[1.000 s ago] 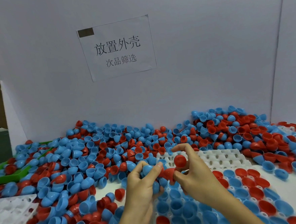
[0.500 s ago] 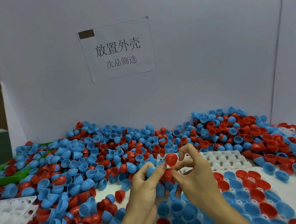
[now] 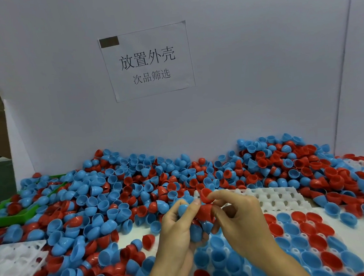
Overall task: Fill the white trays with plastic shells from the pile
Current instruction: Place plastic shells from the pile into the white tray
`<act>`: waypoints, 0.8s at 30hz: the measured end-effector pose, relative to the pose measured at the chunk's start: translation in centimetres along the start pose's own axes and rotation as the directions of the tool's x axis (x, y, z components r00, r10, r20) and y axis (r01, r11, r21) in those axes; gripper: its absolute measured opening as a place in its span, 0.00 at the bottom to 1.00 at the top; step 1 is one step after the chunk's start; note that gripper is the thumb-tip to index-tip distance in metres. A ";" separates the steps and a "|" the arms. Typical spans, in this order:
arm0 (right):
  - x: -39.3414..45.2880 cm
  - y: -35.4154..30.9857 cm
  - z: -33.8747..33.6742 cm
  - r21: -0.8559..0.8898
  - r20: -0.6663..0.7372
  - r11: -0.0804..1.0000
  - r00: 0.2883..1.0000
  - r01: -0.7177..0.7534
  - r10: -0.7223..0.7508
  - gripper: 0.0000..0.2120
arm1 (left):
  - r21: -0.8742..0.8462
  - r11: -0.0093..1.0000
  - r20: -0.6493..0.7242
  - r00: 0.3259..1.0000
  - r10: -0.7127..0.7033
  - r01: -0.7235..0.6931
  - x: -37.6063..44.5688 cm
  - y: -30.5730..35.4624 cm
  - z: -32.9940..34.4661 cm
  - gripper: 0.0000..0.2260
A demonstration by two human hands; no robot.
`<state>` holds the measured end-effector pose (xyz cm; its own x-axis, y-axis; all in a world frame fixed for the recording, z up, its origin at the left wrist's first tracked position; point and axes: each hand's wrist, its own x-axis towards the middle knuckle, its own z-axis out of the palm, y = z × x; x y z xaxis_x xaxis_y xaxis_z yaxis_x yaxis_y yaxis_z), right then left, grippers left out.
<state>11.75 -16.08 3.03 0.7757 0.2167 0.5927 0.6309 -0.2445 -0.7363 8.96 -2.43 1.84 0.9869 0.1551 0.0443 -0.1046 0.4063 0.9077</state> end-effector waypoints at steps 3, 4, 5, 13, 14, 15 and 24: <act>0.2 0.1 -0.3 -0.010 -0.016 1.000 1.000 -0.024 0.024 0.22 | -0.001 1.000 -0.044 0.999 0.013 -0.013 0.1 -0.1 -0.2 0.13; 0.3 0.1 -0.4 0.005 -0.021 0.999 0.999 -0.041 0.041 0.21 | -0.005 1.000 -0.059 0.998 0.008 -0.008 0.2 -0.1 -0.2 0.15; 0.4 0.1 -0.6 0.023 -0.025 0.998 0.998 -0.061 0.061 0.19 | -0.014 1.000 -0.074 0.997 -0.003 0.002 0.2 0.0 -0.2 0.17; 4.2 1.1 -3.9 -0.265 -0.087 0.946 0.982 -0.185 0.167 0.09 | -0.122 0.991 -0.117 0.991 -0.062 0.048 0.4 0.3 -0.8 0.14; 5.0 1.5 -4.2 -0.314 -0.067 0.928 0.980 -0.200 0.189 0.07 | -0.132 0.990 -0.119 0.991 -0.066 0.050 0.4 0.4 -0.9 0.13; 5.9 1.8 -4.3 -0.364 -0.034 0.908 0.977 -0.207 0.209 0.07 | -0.139 0.989 -0.122 0.990 -0.071 0.054 0.4 0.4 -0.9 0.11; 9.6 5.1 0.9 -0.747 0.389 0.664 0.791 -0.029 0.472 0.08 | -0.189 0.980 -0.183 0.978 -0.098 0.062 0.6 0.6 -1.3 0.06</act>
<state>22.40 -14.39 4.69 0.9057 0.4239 -0.0060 0.4076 -0.8747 -0.2622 9.34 -0.93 1.91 0.9533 0.2766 -0.1214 -0.0642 0.5783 0.8133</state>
